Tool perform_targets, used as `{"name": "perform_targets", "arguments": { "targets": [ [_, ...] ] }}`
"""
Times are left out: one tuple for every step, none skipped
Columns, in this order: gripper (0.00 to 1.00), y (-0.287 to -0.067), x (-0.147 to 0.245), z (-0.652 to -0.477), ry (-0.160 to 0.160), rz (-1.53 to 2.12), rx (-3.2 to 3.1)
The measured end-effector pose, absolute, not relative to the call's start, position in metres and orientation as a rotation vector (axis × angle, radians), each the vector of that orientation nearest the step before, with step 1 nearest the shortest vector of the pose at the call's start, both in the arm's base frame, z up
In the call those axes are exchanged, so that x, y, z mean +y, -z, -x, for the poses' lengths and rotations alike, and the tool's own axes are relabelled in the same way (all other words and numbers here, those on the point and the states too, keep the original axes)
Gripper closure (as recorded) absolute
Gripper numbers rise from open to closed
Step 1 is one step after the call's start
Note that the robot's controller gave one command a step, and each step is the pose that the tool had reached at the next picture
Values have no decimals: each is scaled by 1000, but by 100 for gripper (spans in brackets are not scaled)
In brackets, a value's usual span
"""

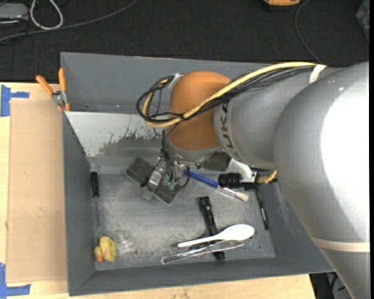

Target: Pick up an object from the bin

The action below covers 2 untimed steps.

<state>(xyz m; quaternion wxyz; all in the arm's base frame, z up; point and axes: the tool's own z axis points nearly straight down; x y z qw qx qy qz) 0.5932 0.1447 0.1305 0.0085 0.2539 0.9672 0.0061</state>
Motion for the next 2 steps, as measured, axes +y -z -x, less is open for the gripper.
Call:
{"name": "perform_targets", "arguments": {
  "targets": [
    [100,-143,144,-592,-16,-794,3026],
    [100,-176,145,-593,-19,-790,3024]
  ]
}}
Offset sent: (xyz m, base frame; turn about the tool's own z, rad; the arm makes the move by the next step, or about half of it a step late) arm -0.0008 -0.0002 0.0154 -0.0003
